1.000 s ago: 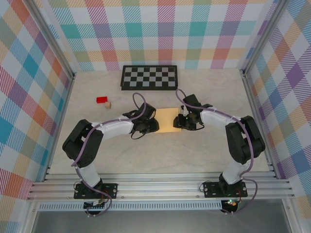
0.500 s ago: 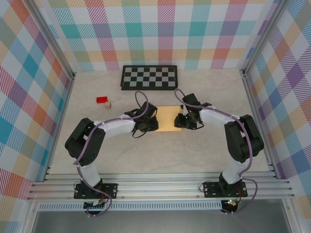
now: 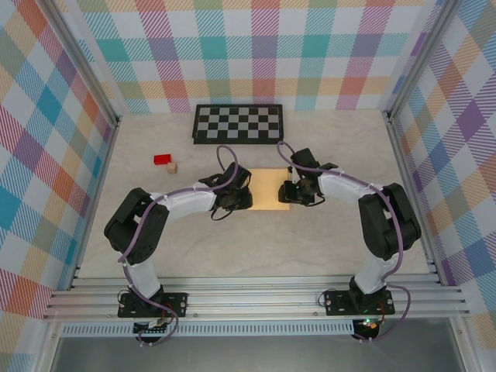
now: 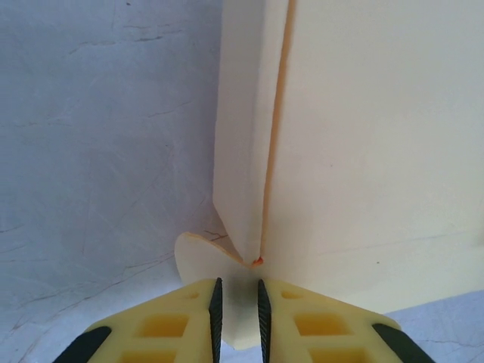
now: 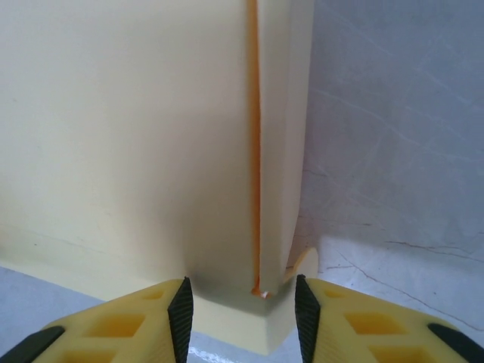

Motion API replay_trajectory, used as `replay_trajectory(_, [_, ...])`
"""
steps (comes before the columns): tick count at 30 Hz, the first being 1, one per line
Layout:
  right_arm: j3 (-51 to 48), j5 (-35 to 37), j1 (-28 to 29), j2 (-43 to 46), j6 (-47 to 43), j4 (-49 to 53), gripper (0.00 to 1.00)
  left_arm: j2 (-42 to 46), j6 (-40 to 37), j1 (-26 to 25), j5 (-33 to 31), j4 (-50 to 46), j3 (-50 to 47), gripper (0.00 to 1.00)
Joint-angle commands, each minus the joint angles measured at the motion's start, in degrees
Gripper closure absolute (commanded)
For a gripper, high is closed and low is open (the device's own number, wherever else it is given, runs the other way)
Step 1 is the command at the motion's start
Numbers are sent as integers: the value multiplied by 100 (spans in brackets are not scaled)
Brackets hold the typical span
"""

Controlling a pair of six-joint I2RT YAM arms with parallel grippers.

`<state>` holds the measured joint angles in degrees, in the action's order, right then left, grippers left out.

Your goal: Fold the paper box

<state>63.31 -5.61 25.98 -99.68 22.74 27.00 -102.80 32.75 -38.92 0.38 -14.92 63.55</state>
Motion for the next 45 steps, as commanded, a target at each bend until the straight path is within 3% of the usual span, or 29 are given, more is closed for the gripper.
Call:
replay_trajectory(1, [238, 142, 19, 283, -215, 196, 56, 176, -221, 7, -200, -394, 192, 76])
replay_trajectory(8, [238, 285, 8, 557, -649, 273, 55, 470, -485, 78, -393, -704, 457, 72])
replay_trajectory(11, [-64, 59, 20, 967, -1361, -114, 55, 603, -767, 77, -462, -806, 491, 72])
replay_trajectory(14, [-571, -251, 82, 1544, -2621, -727, 56, 978, -1369, 77, -516, -562, 143, 72])
replay_trajectory(17, [-1123, 49, 455, 1988, -4358, -1373, 57, 1497, -1936, 85, -791, -160, -356, 70])
replay_trajectory(20, [-1608, 274, 895, 2042, -5599, -2142, 57, 1940, -2020, 192, -1195, -189, -545, 68])
replay_trajectory(23, [-1854, 1163, 1426, 1659, -6680, -2944, 58, 2284, -1847, 367, -1385, -184, -735, 66])
replay_trajectory(26, [-1795, 1754, 1640, 1276, -7084, -3364, 58, 2539, -1665, 492, -1208, -5, -1019, 65])
replay_trajectory(28, [-1668, 1809, 1635, 1354, -6868, -3330, 57, 2635, -1492, 579, -971, 97, -1199, 63])
replay_trajectory(31, [-1191, 1329, 1265, 1683, -5339, -2531, 56, 2565, -1033, 817, -372, 306, -1357, 60])
replay_trajectory(36, [-863, 1299, 585, 1768, -3010, -1623, 52, 1818, -580, 915, 520, 1057, -1204, 56])
replay_trajectory(40, [-1037, 363, -208, 1762, -1318, -1334, 50, 1097, -456, 912, 972, 1364, -813, 51])
replay_trajectory(45, [-1354, 316, -330, 1938, -1556, -1436, 49, 456, -969, 912, 583, 535, 367, 46])
